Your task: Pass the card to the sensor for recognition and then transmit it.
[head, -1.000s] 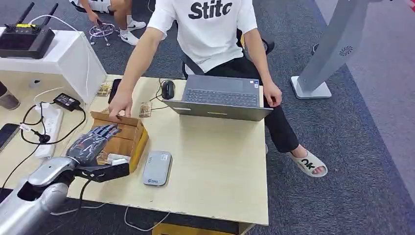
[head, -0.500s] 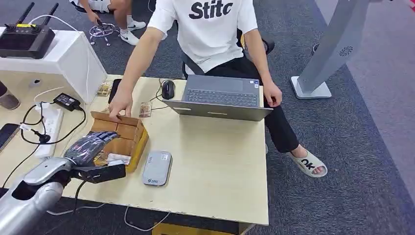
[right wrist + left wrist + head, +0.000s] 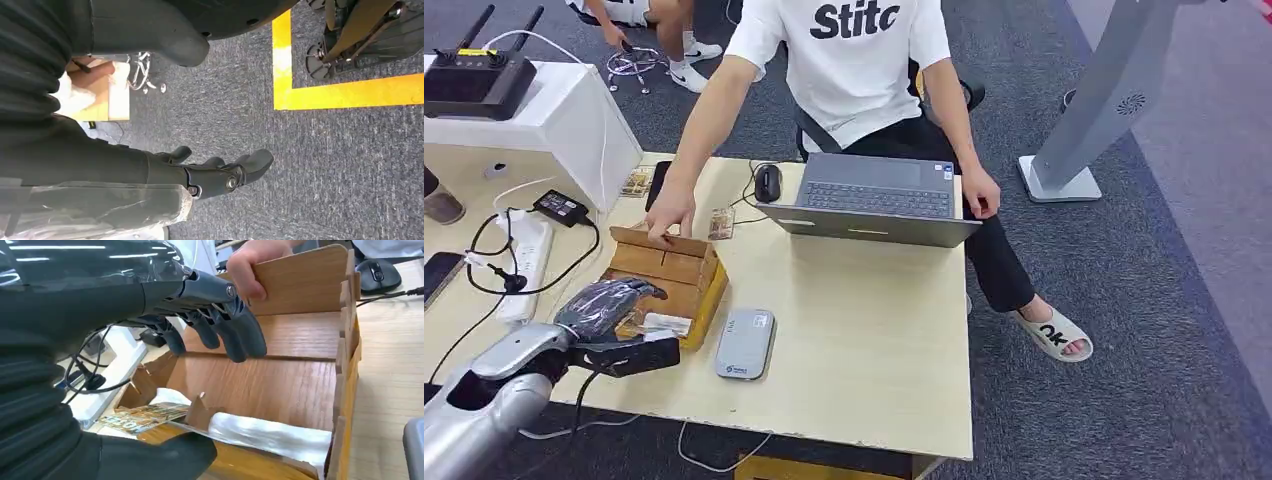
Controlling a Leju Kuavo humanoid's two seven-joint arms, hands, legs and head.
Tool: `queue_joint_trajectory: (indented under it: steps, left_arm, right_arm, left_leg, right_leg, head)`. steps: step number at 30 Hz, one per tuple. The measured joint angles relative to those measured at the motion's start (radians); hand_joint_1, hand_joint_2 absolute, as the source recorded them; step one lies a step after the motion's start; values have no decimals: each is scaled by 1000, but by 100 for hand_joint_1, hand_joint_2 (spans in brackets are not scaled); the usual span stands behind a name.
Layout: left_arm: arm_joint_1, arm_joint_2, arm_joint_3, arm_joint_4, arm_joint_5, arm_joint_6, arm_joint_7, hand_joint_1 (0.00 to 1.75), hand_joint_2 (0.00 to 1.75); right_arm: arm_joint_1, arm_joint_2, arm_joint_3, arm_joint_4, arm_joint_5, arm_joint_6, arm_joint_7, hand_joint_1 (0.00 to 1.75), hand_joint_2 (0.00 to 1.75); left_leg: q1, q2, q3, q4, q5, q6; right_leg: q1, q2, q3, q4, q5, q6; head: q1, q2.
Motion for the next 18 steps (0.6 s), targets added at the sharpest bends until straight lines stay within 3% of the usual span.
queue_joint_trajectory:
  steps: [1, 2, 5, 13, 18]
  left_arm:
    - [0, 0, -1, 0, 0, 0, 0, 110, 175]
    - [0, 0, -3, 0, 2, 0, 0, 145, 175]
    - [0, 0, -8, 0, 3, 0, 1, 162, 175]
    - [0, 0, -16, 2, 6, 0, 1, 159, 175]
    - [0, 0, -19, 2, 5, 1, 6, 171, 175]
  right_arm:
    - [0, 0, 0, 0, 0, 0, 0, 0, 175]
    - [0, 0, 0, 0, 0, 0, 0, 0, 175]
    - [0, 0, 1, 0, 0, 0, 0, 0, 175]
    - [0, 0, 3, 1, 1, 0, 0, 0, 175]
    - [0, 0, 4, 1, 1, 0, 3, 0, 175]
  left_leg:
    - [0, 0, 0, 0, 0, 0]
    - [0, 0, 0, 0, 0, 0]
    - [0, 0, 0, 0, 0, 0]
    - [0, 0, 0, 0, 0, 0]
    - [0, 0, 0, 0, 0, 0]
  right_leg:
    - [0, 0, 0, 0, 0, 0]
    - [0, 0, 0, 0, 0, 0]
    - [0, 0, 0, 0, 0, 0]
    - [0, 0, 0, 0, 0, 0]
    - [0, 0, 0, 0, 0, 0]
  head:
    - [0, 0]
    - [0, 0]
    - [0, 0]
    - [0, 0]
    - [0, 0]
